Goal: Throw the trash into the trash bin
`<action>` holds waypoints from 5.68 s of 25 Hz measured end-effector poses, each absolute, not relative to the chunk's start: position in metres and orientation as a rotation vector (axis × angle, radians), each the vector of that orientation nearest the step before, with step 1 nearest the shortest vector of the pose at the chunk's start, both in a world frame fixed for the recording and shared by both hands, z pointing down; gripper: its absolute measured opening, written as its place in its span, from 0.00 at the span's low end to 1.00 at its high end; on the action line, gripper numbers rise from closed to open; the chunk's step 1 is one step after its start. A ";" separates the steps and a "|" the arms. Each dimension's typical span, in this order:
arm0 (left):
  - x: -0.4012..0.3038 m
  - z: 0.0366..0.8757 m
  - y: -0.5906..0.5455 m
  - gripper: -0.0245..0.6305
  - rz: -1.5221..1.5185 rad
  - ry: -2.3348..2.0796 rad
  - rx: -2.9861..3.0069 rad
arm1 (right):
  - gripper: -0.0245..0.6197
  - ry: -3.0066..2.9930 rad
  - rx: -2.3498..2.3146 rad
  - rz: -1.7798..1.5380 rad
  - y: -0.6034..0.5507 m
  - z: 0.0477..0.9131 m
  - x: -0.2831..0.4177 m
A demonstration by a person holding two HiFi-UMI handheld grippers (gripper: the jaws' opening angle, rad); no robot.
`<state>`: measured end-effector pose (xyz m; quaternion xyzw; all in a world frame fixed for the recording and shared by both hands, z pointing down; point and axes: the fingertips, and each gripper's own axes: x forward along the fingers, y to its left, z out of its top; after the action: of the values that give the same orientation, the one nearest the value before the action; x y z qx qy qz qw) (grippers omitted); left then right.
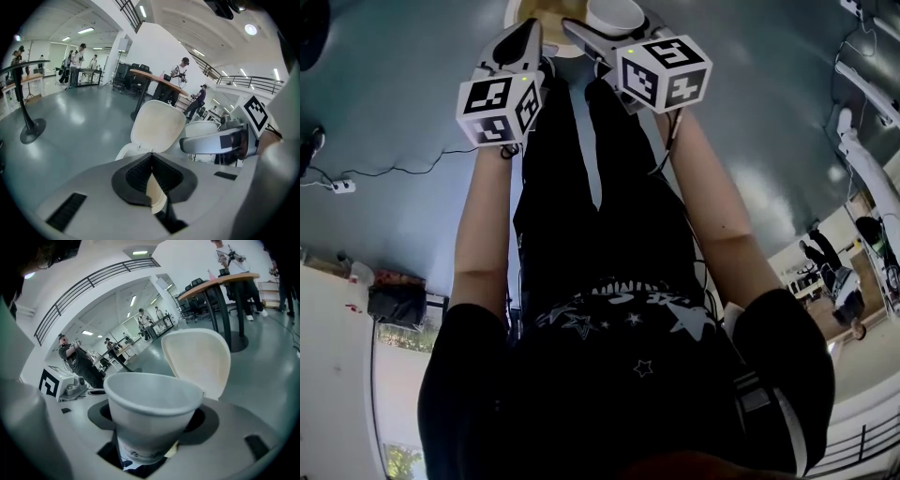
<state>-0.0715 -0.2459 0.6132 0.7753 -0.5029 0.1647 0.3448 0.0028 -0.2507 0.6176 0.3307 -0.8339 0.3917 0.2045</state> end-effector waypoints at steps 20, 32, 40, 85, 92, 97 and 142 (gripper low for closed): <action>-0.074 0.731 -0.254 0.05 0.614 -1.226 1.917 | 0.56 -2.212 0.881 1.215 -0.257 0.736 -0.006; -0.067 0.774 -0.261 0.05 0.671 -1.160 1.892 | 0.56 -2.116 0.893 1.233 -0.257 0.787 -0.005; -0.067 0.775 -0.257 0.05 0.681 -1.127 1.901 | 0.56 -2.073 0.837 1.276 -0.245 0.796 -0.015; -0.080 0.605 -0.257 0.05 0.657 -1.121 2.129 | 0.49 -2.111 1.093 1.192 -0.241 0.623 0.000; -0.091 0.555 -0.254 0.05 0.560 -1.179 2.113 | 0.34 -2.125 1.220 1.100 -0.242 0.576 -0.002; -0.096 0.519 -0.243 0.05 0.534 -1.150 2.160 | 0.27 -2.152 1.265 1.002 -0.245 0.531 -0.017; -0.032 0.337 0.027 0.05 0.302 -1.561 2.274 | 0.11 -2.523 1.067 0.760 0.003 0.369 0.087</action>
<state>-0.0321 0.0270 0.3367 0.8058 -0.5532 0.1068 0.1823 0.0870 0.0033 0.3694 0.3711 -0.8776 0.2644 0.1491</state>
